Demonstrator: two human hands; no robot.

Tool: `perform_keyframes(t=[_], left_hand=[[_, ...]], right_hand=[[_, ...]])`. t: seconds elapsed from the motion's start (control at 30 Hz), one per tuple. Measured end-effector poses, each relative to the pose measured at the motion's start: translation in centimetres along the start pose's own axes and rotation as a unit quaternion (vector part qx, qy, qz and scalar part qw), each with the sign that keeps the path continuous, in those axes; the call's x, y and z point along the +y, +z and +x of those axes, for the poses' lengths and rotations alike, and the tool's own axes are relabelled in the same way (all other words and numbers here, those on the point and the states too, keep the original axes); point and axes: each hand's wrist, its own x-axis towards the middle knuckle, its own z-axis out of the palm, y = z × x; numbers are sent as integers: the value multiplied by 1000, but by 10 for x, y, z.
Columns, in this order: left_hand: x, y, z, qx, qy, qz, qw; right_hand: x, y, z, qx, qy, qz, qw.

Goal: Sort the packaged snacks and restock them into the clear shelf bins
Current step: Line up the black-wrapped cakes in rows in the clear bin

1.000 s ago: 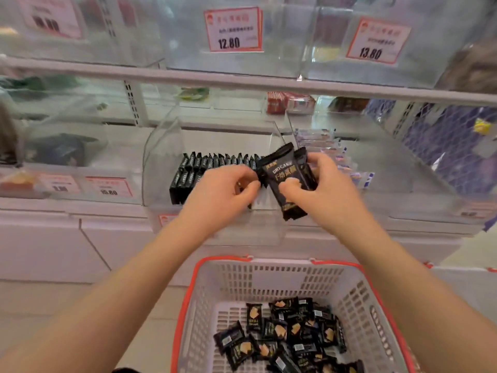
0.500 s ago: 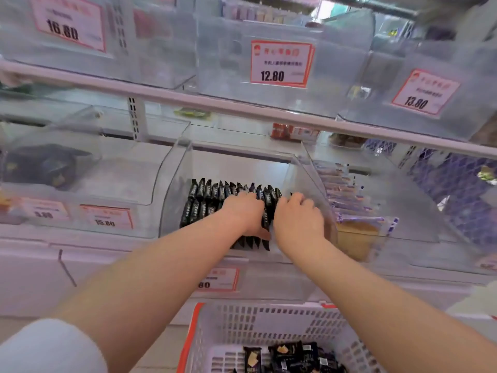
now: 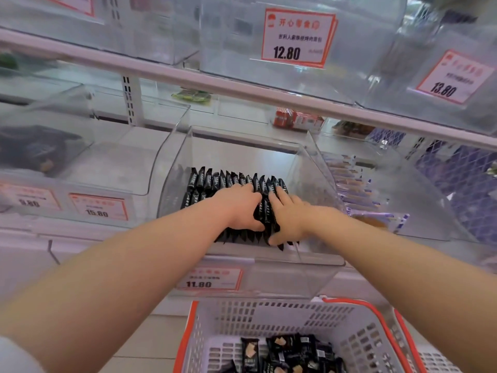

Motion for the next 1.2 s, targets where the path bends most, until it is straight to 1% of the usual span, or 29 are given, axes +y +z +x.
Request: perform_keyframes(t=[0.07, 0.1, 0.13, 0.3, 0.4, 0.5, 0.63, 0.73, 0.77, 0.8, 0.83, 0.9, 0.97, 1.03, 1.07, 1.1, 1.13, 1.2], left_hand=[[0, 0, 1, 4, -8, -18, 1000], [0, 0, 1, 7, -12, -25, 1000], [2, 0, 1, 6, -15, -27, 1000], [3, -5, -7, -19, -7, 2, 1000], [0, -5, -17, -16, -7, 56, 998], [-4, -5, -23, -4, -30, 98, 995], [-3, -4, -20, -2, -64, 80, 995], [-3, -8, -19, -50, -82, 63, 993], [-1, -10, -22, -65, -82, 65, 992], [3, -13, -26, -63, -81, 63, 993], [9, -17, -30, -38, -75, 50, 995], [30, -26, -43, 61, -40, -14, 997], [60, -32, -64, 148, 42, -67, 986], [91, -30, -89, 192, 118, -64, 972], [104, -24, -100, 204, 139, -52, 968], [114, -16, -109, 209, 155, -41, 965], [123, -6, -114, 202, 170, -31, 964], [138, 22, -116, 141, 185, -5, 973]], right_hand=[[5, 6, -7, 84, -42, -73, 993], [6, 9, -10, 116, -57, -96, 987], [7, 13, -12, 129, -66, -103, 984], [0, 13, -4, 142, -45, -77, 986], [-5, 10, 4, 165, -7, -57, 985], [-8, 7, 7, 155, 13, -26, 988], [-1, 0, -7, 113, 0, 15, 994], [3, -8, -33, 90, -28, 27, 995], [4, -10, -45, 95, -41, 25, 994], [5, -11, -58, 114, -56, 28, 991], [8, -11, -71, 145, -72, 41, 986], [17, -4, -94, 222, -102, 85, 966], [29, 10, -117, 280, -152, 176, 931], [44, 26, -137, 289, -176, 288, 896], [55, 37, -143, 287, -172, 324, 885], [65, 51, -146, 277, -165, 342, 882], [75, 67, -147, 256, -160, 345, 889], [93, 104, -141, 185, -146, 329, 914]])
